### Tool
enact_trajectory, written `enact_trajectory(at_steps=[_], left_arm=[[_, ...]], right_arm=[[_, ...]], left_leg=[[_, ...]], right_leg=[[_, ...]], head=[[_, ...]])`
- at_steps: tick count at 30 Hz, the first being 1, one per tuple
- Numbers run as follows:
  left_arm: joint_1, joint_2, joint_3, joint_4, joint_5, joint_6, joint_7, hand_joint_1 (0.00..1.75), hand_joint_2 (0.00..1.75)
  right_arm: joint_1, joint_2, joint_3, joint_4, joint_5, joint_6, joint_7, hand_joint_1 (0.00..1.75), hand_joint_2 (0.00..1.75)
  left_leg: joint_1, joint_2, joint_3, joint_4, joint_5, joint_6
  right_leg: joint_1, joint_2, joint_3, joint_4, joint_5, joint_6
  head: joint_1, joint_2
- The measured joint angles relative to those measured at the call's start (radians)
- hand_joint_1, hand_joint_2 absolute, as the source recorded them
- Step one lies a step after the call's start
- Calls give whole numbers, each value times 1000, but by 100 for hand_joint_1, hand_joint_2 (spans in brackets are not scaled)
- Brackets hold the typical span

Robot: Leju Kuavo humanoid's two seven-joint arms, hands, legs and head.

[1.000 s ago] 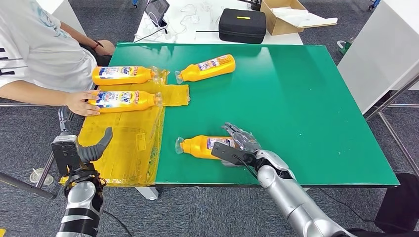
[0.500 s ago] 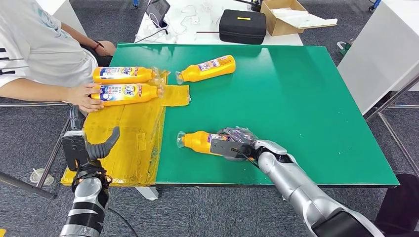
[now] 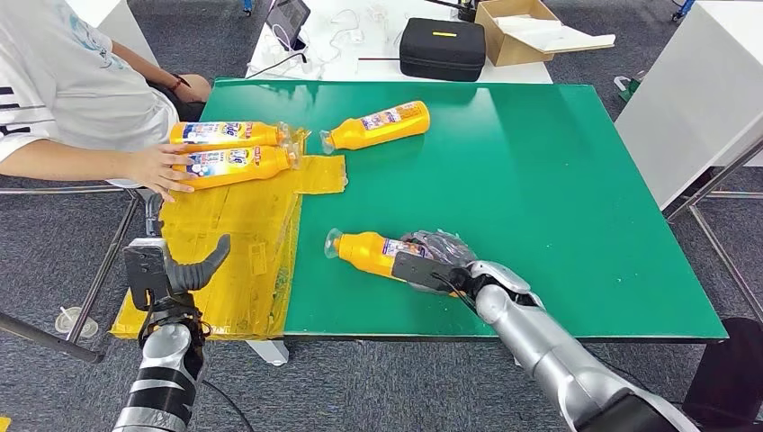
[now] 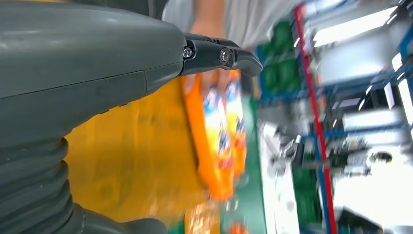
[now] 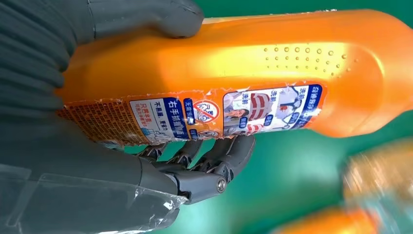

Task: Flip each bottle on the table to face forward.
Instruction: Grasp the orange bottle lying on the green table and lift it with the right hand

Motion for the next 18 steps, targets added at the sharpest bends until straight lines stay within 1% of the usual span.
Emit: enact_trajectory(at_steps=[2,4,6,8,10,14,18], left_arm=[[17,-9,0,-10,49,-105,43,0,175],[38,-21,-1,-27,114,-213,93,0,175],[56,-32,-6,-46,189,-305,135,0,175],[76,-37,-19,-70,256,-372,165,0,175],[93,-39,-34,-92,305,-418,186,0,175],[105,-40,-74,-126,398,-496,221,0,175],[115,-36,-123,-148,529,-603,261,0,175]], right_arm=[[87,23,-56,-87,10,-129,-34,175,175],[163,59,-113,-175,45,-244,-67,175,175],[213,95,-164,-249,63,-338,-115,175,175],[256,131,-218,-319,56,-408,-171,175,175],[292,161,-269,-376,36,-452,-219,175,175],[346,210,-347,-450,-32,-512,-330,175,175],[378,245,-402,-477,-68,-523,-417,175,175]], left_leg=[[0,0,-2,0,0,0],[0,1,-5,0,0,0],[1,1,-6,0,0,0],[2,1,-7,0,0,0],[2,1,-8,0,0,0],[2,1,-8,0,0,0],[2,1,-8,0,0,0]], right_leg=[[0,0,-2,0,0,0],[0,1,-5,0,0,0],[1,1,-7,0,0,0],[2,0,-7,0,0,0],[2,0,-7,0,-1,0],[2,0,-8,0,-1,0],[2,0,-7,0,-1,0]], head=[[0,0],[-1,0],[-1,0],[-1,0],[0,0],[0,0],[0,0]])
